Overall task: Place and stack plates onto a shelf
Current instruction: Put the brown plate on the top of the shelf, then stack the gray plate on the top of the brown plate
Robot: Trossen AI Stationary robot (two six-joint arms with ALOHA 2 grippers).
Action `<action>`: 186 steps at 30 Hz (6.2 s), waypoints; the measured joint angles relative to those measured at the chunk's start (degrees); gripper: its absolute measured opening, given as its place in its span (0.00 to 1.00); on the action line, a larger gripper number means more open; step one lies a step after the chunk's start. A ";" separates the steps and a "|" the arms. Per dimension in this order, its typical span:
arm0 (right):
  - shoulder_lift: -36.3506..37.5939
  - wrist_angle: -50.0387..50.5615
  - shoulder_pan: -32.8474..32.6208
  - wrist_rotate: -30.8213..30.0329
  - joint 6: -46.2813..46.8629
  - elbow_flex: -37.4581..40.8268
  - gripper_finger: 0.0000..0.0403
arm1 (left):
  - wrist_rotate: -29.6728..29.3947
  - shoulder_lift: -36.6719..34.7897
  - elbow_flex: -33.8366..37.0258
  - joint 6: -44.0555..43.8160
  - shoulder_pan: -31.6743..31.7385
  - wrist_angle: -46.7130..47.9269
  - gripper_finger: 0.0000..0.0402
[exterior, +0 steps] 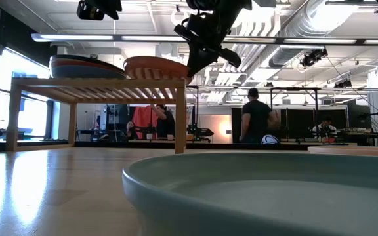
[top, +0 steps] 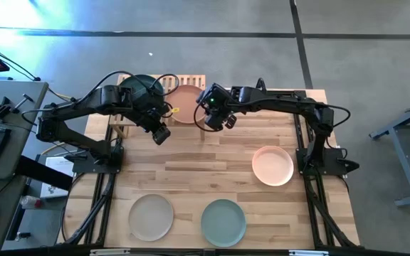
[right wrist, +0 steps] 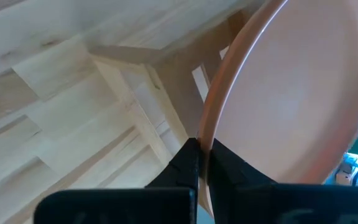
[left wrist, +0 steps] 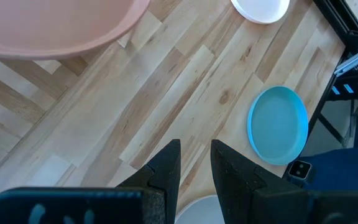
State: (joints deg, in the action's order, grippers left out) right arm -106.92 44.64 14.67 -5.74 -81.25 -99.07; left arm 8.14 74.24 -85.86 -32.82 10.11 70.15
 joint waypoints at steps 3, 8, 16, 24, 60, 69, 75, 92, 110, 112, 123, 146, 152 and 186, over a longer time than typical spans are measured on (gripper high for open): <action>-0.01 -0.40 0.09 0.29 0.23 0.00 0.00 | 0.00 0.00 0.00 -0.02 0.00 0.00 0.19; -0.01 -0.17 0.44 0.34 1.08 0.00 0.00 | 0.00 0.00 0.00 -0.13 0.00 0.00 0.19; -0.01 -0.49 0.46 0.09 1.42 0.00 0.00 | 0.00 0.00 0.00 -0.15 0.00 0.00 0.19; -0.76 -4.77 1.48 -0.04 1.29 0.02 0.00 | 0.00 0.00 0.00 -0.09 0.00 0.02 0.19; -2.64 -3.82 0.92 -6.04 7.04 0.04 0.00 | 0.01 0.01 0.00 0.00 -0.02 -0.04 0.19; -2.64 -3.80 0.68 -6.57 7.85 0.04 0.05 | 0.01 0.00 0.00 -0.02 -0.02 -0.07 0.19; -2.64 -4.10 -0.05 -6.36 7.57 0.04 0.13 | 0.02 0.00 0.00 -0.02 -0.02 -0.07 0.19; -1.72 -5.80 -2.48 -12.45 7.96 0.02 0.14 | 0.02 0.00 0.00 -0.03 0.00 -0.07 0.19; 4.10 9.19 -6.08 -19.66 27.64 0.02 0.14 | -5.02 0.00 0.00 0.54 -6.10 7.48 0.19; 5.24 10.25 -6.66 -19.65 31.52 0.02 0.14 | -5.03 0.00 0.00 1.63 -7.98 7.63 0.19; 9.56 17.03 -13.39 -19.02 59.01 0.02 0.14 | -6.93 0.02 5.08 6.59 -22.69 8.06 0.19; 11.00 18.10 -30.11 -15.86 97.73 0.02 0.14 | -7.50 0.02 29.90 1.70 -42.67 -11.41 0.19; 11.00 17.64 -30.49 -15.91 99.27 0.02 0.14 | -7.37 0.02 34.98 -1.56 -43.51 -16.53 0.19; 8.55 14.34 -30.44 -16.27 99.45 0.68 0.14 | -7.06 1.49 45.86 -7.61 -46.60 -32.26 0.19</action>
State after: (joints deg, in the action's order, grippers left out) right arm -98.37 58.97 -15.77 -22.00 18.20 -98.39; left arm 1.08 75.73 -40.01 -40.42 -36.49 37.89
